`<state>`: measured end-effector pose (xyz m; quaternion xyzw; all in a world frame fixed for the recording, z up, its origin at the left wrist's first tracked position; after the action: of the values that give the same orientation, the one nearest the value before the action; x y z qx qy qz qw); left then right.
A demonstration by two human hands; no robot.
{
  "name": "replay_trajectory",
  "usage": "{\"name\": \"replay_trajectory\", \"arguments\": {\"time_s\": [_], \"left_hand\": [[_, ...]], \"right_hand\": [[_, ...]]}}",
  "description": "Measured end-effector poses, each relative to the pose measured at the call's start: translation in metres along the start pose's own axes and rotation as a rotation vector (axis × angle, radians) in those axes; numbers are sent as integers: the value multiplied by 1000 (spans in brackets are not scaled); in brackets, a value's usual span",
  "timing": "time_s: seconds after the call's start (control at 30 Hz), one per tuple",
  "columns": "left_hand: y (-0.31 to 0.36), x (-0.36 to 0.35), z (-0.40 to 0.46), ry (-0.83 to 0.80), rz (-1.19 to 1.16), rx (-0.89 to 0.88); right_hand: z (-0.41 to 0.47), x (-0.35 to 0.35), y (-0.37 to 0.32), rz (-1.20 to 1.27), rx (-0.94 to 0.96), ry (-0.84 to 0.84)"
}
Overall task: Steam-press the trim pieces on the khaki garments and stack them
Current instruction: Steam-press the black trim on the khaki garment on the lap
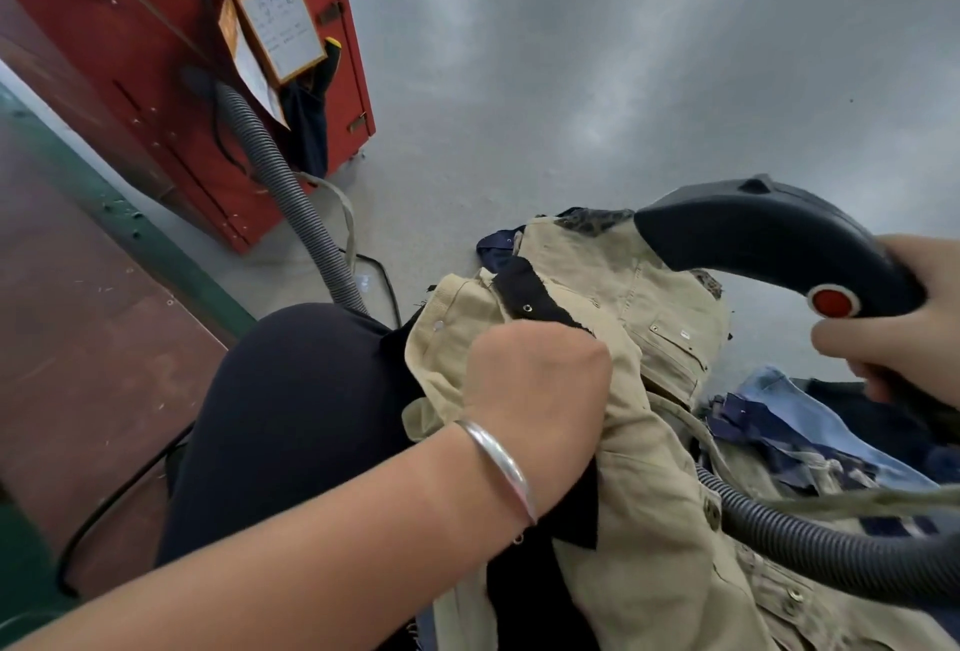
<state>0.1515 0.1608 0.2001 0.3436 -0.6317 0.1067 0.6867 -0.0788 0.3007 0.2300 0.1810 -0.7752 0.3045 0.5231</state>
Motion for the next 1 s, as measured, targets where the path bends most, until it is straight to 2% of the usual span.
{"name": "replay_trajectory", "arguments": {"time_s": [0.07, 0.13, 0.27, 0.37, 0.57, 0.73, 0.83, 1.0], "left_hand": [[2, -1, 2, 42, 96, -59], [1, -5, 1, 84, 96, -131], [3, -11, -2, 118, 77, -179], [10, -14, -14, 112, 155, -214], [23, -37, -47, -42, 190, -164], [35, -46, -60, -175, 182, -145], [40, -49, -62, -183, 239, -143], [40, -53, -62, -231, 160, -87]], "right_hand": [[6, 0, 21, 2, -26, 20], [5, 2, 22, 0, -12, 47], [-10, 7, -18, -34, 50, 60], [-31, 9, -51, -83, 108, 23], [-62, -4, -82, -262, 175, -26], [-66, -13, -94, -444, 209, 31], [-67, -18, -107, -511, 230, 37], [-60, -33, -135, -657, 213, 11]]}}
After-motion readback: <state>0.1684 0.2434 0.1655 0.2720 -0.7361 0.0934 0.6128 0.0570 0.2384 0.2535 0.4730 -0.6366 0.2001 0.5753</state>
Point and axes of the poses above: each hand's wrist, its own z-axis towards the middle knuckle, its own x-axis out of the back of the hand, y = z × x, the point moved 3 cm from there along z, towards the middle knuckle, and after that the axes turned 15 degrees about -z, right-handed, at the moved point
